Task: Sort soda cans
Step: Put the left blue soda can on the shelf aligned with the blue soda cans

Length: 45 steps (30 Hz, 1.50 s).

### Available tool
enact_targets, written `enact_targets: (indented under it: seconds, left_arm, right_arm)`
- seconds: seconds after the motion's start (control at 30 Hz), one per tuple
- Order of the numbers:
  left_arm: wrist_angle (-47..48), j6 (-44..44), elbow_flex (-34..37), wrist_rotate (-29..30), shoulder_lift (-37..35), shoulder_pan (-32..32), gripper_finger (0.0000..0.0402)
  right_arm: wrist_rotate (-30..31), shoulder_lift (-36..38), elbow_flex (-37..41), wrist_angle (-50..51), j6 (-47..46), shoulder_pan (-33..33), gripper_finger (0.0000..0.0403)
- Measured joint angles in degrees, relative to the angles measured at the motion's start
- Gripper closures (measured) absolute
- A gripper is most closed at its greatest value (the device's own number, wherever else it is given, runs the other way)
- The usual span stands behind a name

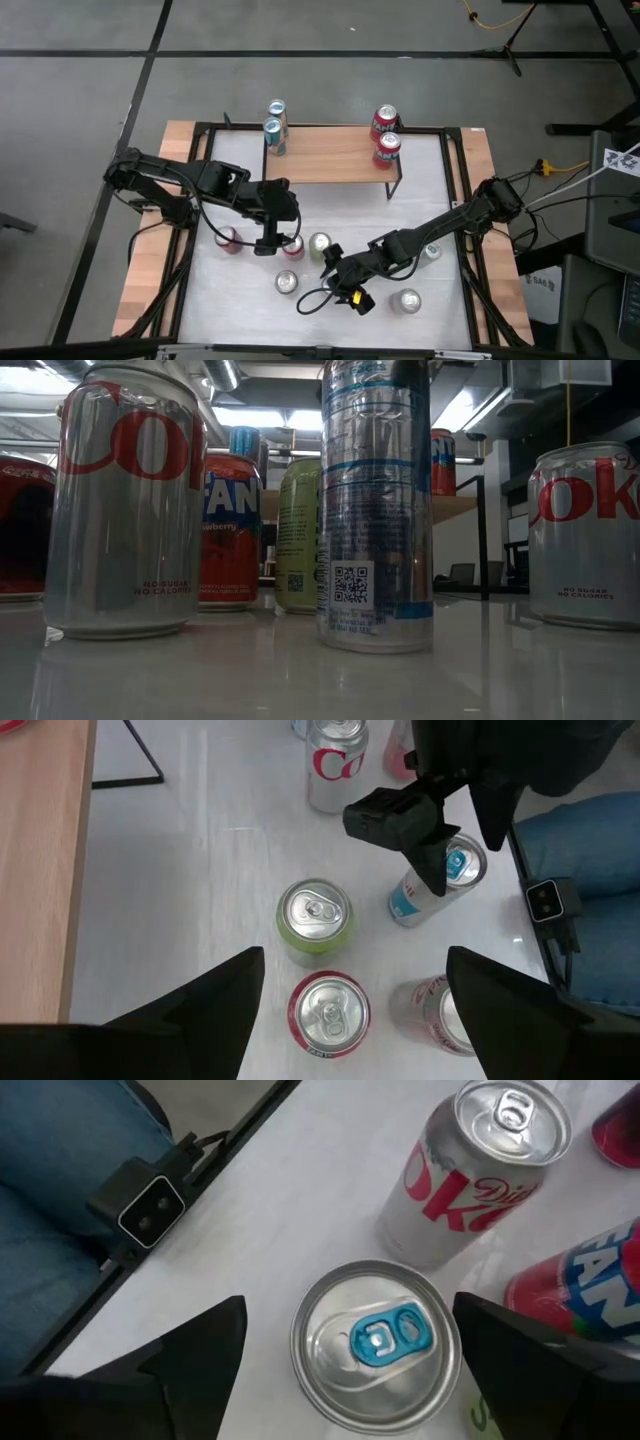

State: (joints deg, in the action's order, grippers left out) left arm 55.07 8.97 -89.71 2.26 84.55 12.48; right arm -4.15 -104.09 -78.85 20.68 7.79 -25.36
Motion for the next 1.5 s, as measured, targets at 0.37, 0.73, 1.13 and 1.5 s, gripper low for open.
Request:
enact_targets:
  seconds: [0.37, 0.73, 1.13, 1.5]
  left_arm:
    - [-0.4, 0.1, 0.0, 0.0, 0.0, 2.3, 0.0097]
    - [-0.4, 0.1, 0.0, 0.0, 0.0, 2.7, 0.0097]
    - [-0.3, 0.0, 0.0, 0.0, -0.2, 2.7, 0.0097]
    - [0.8, 1.4, 0.0, 9.2, -7.3, 2.7, 0.0097]
  right_arm:
    - [-0.8, -1.1, 0.0, 0.2, 0.0, -0.1, 0.0059]
    - [-0.8, -1.1, 1.9, -0.2, 0.1, -0.1, 0.0066]
    - [-0.9, -1.1, 2.2, -1.3, 0.0, -0.1, 0.0187]
    - [3.2, -1.1, -4.8, 9.1, -3.3, -0.1, 0.0175]
